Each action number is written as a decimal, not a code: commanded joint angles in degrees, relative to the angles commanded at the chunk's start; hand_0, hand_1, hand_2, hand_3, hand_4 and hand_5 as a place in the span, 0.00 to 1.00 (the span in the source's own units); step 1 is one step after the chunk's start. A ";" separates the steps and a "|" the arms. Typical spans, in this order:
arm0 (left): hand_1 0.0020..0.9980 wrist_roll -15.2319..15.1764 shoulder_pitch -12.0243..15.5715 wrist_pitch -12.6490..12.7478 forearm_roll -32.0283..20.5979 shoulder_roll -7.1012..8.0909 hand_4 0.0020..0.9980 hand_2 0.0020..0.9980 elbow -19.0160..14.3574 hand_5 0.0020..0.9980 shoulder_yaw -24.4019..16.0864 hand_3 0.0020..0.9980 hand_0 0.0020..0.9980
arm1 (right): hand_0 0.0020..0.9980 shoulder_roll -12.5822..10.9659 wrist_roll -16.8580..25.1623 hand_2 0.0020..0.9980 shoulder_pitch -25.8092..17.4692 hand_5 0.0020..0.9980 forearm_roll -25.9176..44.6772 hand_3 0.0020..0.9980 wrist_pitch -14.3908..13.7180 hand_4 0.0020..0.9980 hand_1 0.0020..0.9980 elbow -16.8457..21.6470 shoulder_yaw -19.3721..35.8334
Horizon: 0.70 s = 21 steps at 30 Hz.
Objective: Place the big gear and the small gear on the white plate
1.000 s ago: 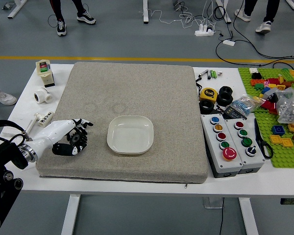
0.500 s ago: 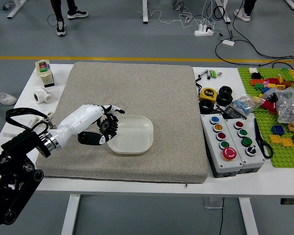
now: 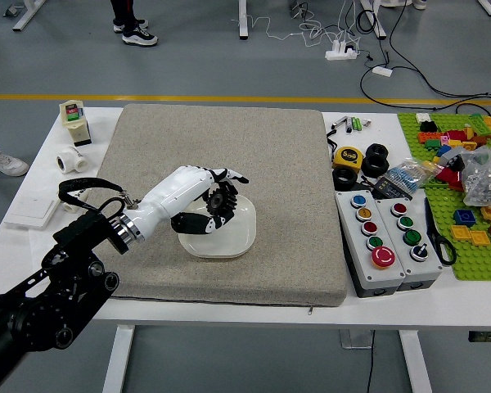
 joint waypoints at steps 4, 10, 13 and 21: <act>0.45 2.09 -1.96 0.35 0.64 -0.98 0.74 0.54 3.63 0.00 0.55 0.78 0.35 | 0.62 -0.02 -0.01 0.68 0.26 0.60 -0.06 0.47 -0.04 0.73 0.62 0.01 0.12; 0.59 3.87 -2.47 -0.40 0.08 -1.53 1.00 0.70 4.18 0.06 1.26 0.80 0.45 | 0.62 -0.05 0.01 0.68 0.36 0.60 0.01 0.47 -0.05 0.73 0.62 -0.02 0.27; 0.64 4.68 -2.45 -0.67 -0.11 -1.57 1.00 0.74 4.26 0.10 1.51 0.81 0.50 | 0.62 -0.06 0.00 0.68 0.38 0.59 0.02 0.47 -0.05 0.73 0.62 -0.03 0.25; 0.68 6.45 -1.69 -0.21 0.34 -1.26 1.00 0.78 3.24 0.15 0.61 0.82 0.53 | 0.62 -0.10 0.00 0.68 0.44 0.59 0.04 0.47 -0.07 0.73 0.62 -0.05 0.38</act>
